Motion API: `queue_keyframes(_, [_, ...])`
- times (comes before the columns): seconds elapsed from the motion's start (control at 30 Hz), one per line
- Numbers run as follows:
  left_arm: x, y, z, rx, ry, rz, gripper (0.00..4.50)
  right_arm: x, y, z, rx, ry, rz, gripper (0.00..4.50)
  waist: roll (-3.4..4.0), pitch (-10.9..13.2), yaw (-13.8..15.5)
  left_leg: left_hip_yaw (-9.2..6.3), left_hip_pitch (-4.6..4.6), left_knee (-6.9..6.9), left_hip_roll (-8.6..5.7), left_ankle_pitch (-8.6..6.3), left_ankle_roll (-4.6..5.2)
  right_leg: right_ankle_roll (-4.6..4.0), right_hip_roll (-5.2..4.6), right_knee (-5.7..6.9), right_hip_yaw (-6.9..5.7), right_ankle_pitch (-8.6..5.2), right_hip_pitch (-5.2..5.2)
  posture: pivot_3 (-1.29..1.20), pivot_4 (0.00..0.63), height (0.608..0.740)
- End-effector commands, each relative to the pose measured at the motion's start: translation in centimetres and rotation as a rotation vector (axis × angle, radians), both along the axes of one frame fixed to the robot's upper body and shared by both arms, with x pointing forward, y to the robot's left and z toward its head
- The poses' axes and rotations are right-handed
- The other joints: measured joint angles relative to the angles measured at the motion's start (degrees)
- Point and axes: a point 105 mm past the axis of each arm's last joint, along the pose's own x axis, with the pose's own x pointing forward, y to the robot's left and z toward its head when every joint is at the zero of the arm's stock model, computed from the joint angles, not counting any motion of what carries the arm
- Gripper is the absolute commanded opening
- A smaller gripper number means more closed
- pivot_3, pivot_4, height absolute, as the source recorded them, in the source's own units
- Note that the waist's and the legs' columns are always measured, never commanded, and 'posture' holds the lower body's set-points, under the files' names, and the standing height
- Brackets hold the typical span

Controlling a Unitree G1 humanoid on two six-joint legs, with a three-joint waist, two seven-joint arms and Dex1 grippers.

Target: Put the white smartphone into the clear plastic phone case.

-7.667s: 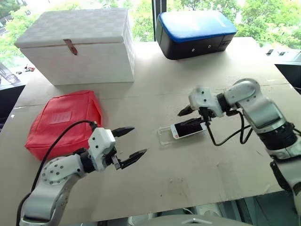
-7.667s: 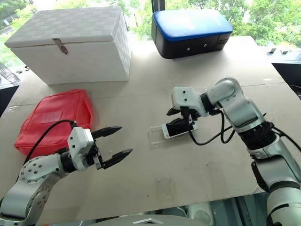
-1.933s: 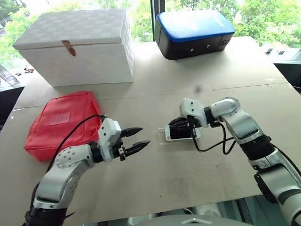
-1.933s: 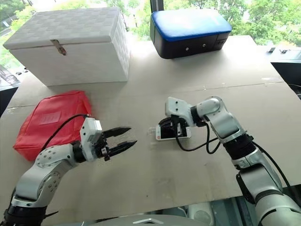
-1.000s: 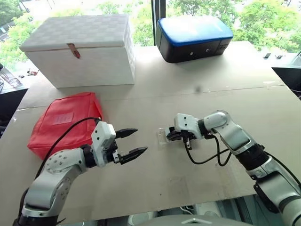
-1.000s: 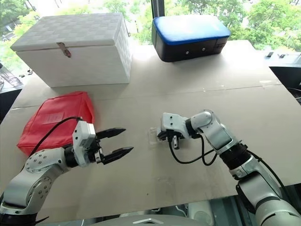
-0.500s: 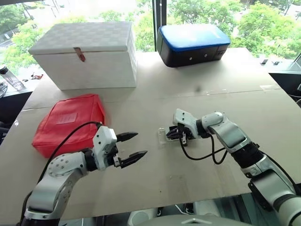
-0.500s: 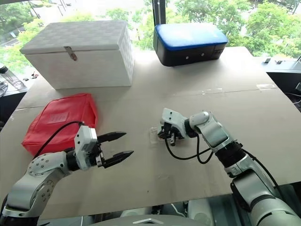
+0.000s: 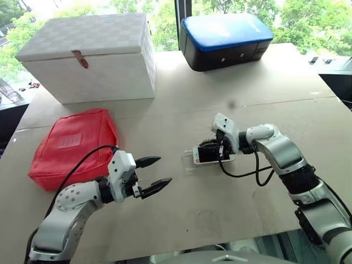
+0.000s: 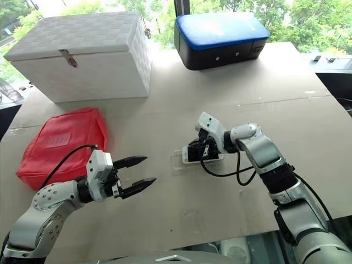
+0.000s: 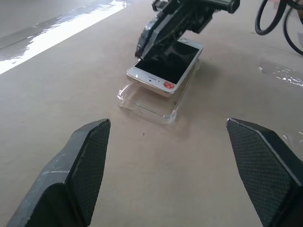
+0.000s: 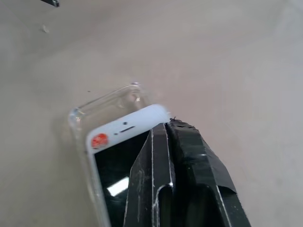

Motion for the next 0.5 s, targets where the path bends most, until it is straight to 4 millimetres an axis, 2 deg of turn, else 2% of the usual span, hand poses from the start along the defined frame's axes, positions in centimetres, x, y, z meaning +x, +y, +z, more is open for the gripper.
queue_keyframes(0.03, [0.1,0.0,0.3,0.003,-0.024,-0.008,3.97,1.6,-0.1,0.7,-0.087,-0.114,0.042,0.0,-0.07,0.0,0.0,0.0,0.02,0.0,0.01,-0.03,0.02,0.0,0.0,0.0,-0.02,-0.01,-0.03,0.0,0.15,0.74])
queue_keyframes(0.17, [0.2,0.1,0.3,0.004,-0.026,-0.012,3.97,2.5,-0.4,-0.3,-0.168,-0.106,0.097,0.0,-0.19,0.1,0.2,-0.04,0.02,0.01,0.0,0.01,0.01,0.12,0.01,0.0,-0.08,0.06,0.01,0.0,0.15,0.74])
queue_keyframes(0.3, [0.1,0.1,0.2,0.005,-0.026,-0.008,3.97,1.9,-0.7,-0.7,-0.212,-0.064,0.197,0.0,-0.21,0.2,0.0,-0.01,0.0,0.02,-0.03,0.01,0.01,0.17,0.01,-0.02,-0.02,0.11,0.06,0.0,0.15,0.74])
queue_keyframes(0.5, [-0.3,0.1,0.2,0.001,-0.023,0.005,3.97,1.4,-1.0,-0.3,-0.216,-0.057,0.253,0.0,-0.23,0.2,0.0,-0.03,0.0,0.02,-0.01,0.01,0.01,0.17,0.01,-0.01,-0.03,0.11,0.06,0.0,0.15,0.74])
